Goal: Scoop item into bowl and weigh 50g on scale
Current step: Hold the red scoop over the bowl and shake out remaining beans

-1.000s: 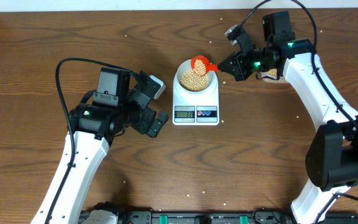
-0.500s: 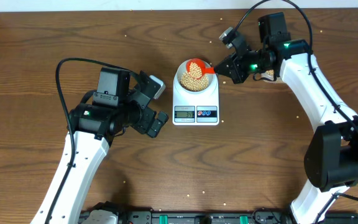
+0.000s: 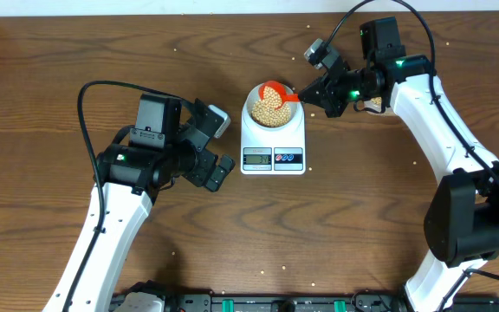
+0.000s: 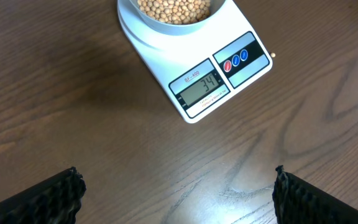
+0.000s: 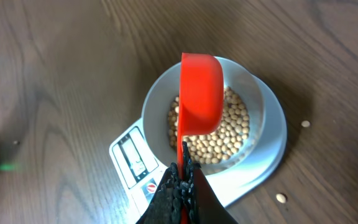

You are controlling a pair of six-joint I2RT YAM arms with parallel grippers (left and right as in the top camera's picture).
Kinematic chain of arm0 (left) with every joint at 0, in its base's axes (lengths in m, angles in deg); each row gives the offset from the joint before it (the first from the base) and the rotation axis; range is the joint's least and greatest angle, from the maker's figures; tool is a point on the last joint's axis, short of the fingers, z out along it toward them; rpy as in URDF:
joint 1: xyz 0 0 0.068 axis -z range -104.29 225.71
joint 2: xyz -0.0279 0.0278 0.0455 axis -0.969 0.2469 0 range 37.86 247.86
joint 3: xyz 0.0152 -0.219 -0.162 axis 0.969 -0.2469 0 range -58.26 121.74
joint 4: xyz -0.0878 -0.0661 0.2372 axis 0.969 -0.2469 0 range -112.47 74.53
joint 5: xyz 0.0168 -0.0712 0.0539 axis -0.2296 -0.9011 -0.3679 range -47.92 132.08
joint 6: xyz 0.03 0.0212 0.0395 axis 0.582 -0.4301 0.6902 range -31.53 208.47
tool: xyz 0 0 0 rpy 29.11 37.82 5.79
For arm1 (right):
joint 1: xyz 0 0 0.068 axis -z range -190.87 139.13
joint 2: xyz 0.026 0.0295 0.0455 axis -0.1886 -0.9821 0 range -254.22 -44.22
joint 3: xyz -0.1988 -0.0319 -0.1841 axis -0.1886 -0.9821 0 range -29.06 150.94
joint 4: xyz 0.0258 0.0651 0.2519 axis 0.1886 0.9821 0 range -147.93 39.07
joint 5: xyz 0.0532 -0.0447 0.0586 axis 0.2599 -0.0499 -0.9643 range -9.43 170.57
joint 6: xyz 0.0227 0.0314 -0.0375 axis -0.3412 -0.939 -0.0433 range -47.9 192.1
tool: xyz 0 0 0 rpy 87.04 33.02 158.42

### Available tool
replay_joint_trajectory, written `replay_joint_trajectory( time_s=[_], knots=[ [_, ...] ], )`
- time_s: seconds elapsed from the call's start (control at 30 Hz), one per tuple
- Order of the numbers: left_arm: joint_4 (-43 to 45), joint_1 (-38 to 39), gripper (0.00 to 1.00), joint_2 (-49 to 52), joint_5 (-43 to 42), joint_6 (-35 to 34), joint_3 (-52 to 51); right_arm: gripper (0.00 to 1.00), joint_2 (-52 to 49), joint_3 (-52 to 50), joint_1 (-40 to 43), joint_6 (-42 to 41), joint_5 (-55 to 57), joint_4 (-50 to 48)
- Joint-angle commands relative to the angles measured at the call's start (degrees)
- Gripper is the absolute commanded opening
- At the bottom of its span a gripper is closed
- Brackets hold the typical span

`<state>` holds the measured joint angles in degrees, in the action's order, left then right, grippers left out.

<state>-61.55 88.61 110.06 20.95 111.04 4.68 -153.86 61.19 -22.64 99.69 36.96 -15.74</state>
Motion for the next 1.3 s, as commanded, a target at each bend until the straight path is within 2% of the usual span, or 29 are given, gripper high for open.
replay_joint_trajectory(
  time_s=[0.0,0.1,0.4,0.5,0.6,1.03,1.27],
  knots=[
    [-0.1,0.2,0.99,-0.4,-0.7,0.7,1.1,0.01,2.1,1.6,-0.2,1.2,0.5,0.0],
    [-0.1,0.2,0.99,-0.4,-0.7,0.7,1.1,0.01,2.1,1.6,-0.2,-0.3,3.8,-0.5],
    [-0.1,0.2,0.99,-0.4,-0.7,0.7,1.1,0.01,2.3,1.6,-0.2,0.6,0.4,-0.2],
    [-0.1,0.2,0.99,-0.4,-0.7,0.7,1.1,0.01,2.3,1.6,-0.1,0.5,2.9,0.3],
    [-0.1,0.2,0.99,-0.4,-0.7,0.7,1.1,0.01,2.3,1.6,0.1,0.6,0.3,0.0],
    [-0.1,0.2,0.99,-0.4,-0.7,0.7,1.1,0.01,2.3,1.6,0.5,0.6,0.9,0.2],
    [-0.1,0.2,0.99,-0.4,-0.7,0.7,1.1,0.01,2.3,1.6,0.2,3.3,3.0,0.7]
  ],
)
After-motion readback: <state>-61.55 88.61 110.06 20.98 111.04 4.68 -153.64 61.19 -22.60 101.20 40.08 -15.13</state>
